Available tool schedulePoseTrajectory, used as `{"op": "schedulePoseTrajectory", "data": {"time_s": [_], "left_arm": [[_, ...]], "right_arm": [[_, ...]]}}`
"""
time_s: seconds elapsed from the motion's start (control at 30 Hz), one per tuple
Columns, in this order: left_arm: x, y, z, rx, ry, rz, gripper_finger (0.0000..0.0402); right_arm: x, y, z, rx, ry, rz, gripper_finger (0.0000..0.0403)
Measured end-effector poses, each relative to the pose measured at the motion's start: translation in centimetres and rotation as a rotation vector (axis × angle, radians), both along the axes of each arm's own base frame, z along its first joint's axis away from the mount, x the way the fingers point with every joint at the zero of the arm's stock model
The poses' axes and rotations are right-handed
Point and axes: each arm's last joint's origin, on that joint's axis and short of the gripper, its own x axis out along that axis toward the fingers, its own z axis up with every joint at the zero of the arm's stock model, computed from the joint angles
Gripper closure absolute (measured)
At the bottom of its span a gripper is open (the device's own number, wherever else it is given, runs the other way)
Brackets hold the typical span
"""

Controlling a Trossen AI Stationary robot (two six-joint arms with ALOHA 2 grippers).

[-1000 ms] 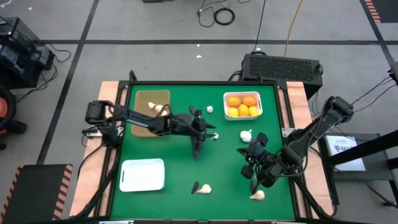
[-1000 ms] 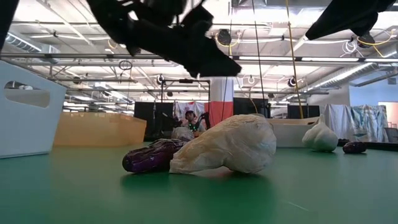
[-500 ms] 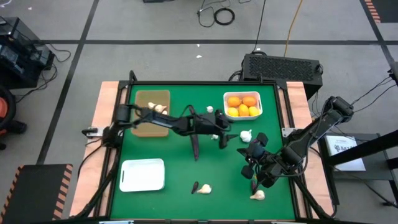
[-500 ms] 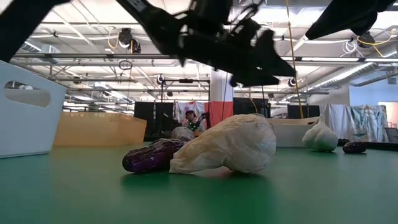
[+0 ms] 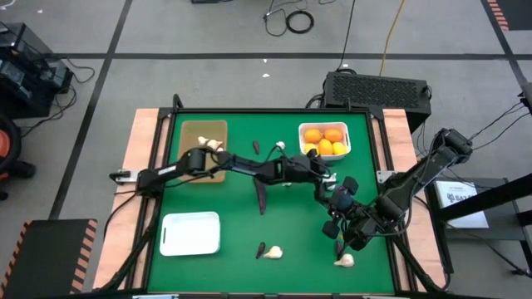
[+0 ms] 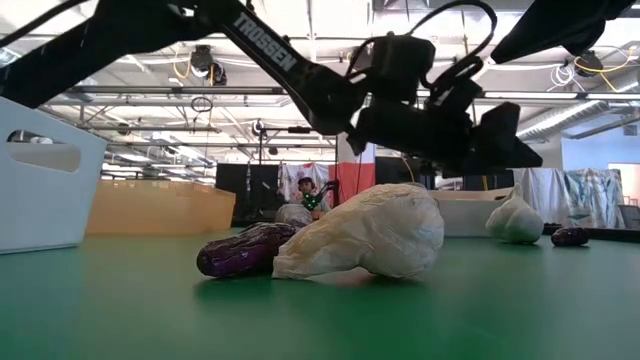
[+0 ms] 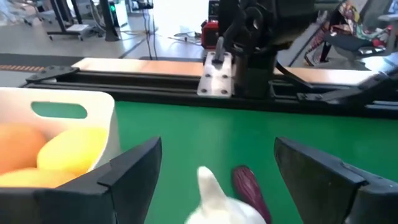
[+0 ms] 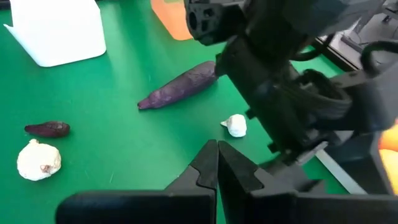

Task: Sort produce into baskets
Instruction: Put the white garlic into the orange bin

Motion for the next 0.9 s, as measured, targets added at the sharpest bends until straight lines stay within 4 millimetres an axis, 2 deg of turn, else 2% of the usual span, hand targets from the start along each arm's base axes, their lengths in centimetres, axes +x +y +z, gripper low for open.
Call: {"op": "schedulePoseTrajectory", "data": {"time_s": [0.13, 0.47, 0.77, 0.9], "left_arm": [[0.6, 0.5, -0.3, 0.0, -0.012, 0.01, 0.0084], [0.5, 1.8, -0.7, -0.018, 0.033, 0.011, 0.0084], [0.6, 1.1, -0.6, -0.034, 0.022, -0.008, 0.0084], [0.6, 0.1, -0.8, -0.034, 0.038, -0.025, 0.0084]], "right_arm": [[0.0, 0.0, 0.0, -0.001, 0.002, 0.0, 0.0403], [0.0, 0.0, 0.0, -0.002, 0.003, 0.0, 0.0403], [0.0, 0.0, 0.0, -0.002, 0.003, -0.001, 0.0403], [0.0, 0.0, 0.0, -0.002, 0.003, -0.001, 0.0403]]}}
